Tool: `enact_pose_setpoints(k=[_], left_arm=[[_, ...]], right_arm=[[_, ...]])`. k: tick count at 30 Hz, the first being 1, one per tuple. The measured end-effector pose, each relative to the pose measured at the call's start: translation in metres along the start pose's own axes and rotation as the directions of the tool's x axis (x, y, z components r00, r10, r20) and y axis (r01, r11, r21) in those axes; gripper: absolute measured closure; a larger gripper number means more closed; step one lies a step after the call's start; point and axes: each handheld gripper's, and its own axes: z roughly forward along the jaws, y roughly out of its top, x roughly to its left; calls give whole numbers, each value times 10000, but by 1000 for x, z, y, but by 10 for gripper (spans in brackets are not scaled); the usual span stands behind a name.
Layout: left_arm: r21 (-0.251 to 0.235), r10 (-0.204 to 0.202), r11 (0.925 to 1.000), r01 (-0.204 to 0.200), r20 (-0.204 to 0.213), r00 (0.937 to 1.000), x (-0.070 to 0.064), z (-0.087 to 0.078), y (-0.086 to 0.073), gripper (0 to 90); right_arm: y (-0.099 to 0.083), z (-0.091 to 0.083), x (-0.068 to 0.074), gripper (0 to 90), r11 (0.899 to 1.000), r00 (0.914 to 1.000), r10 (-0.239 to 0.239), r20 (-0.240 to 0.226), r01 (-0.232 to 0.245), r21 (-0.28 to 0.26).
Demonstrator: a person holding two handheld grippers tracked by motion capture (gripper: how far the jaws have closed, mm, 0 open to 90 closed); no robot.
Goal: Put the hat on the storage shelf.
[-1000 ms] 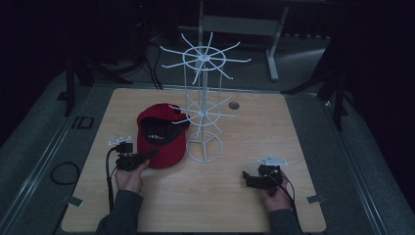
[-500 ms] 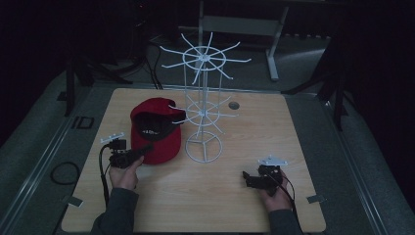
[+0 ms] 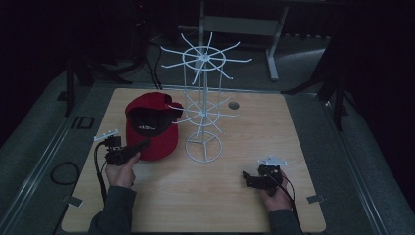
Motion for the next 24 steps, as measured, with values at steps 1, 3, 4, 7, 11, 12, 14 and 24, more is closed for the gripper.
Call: enact_pose_setpoints(k=[1,3,4,7,11,12,14,24], left_arm=[[-20,14,10000,-14,-2,10000,0,-1,1,835],[-61,0,10000,0,7,10000,0,-2,2,835],[-79,2,10000,-2,-1,10000,-1,-2,2,835],[-130,-17,9999,17,0,10000,-1,-3,4,835],[-238,-44,9997,44,26,10000,-2,-4,7,835],[-268,-31,9996,32,33,10000,-3,-5,8,835],[-316,-9,9995,10,40,10000,-3,-6,9,835],[-554,-3,9985,5,48,10000,-7,-10,18,835]], right_arm=[[0,0,0,134,10000,10000,2,0,-2,0],[0,0,0,134,10000,10000,0,1,0,1],[0,0,0,134,10000,10000,0,1,0,1],[0,0,0,134,10000,10000,6,-1,-6,1],[0,0,0,134,10000,10000,5,0,-5,0],[0,0,0,134,10000,10000,8,-3,-8,-4],[0,0,0,134,10000,10000,8,-4,-8,-5],[0,0,0,134,10000,10000,-1,-4,1,-4]])
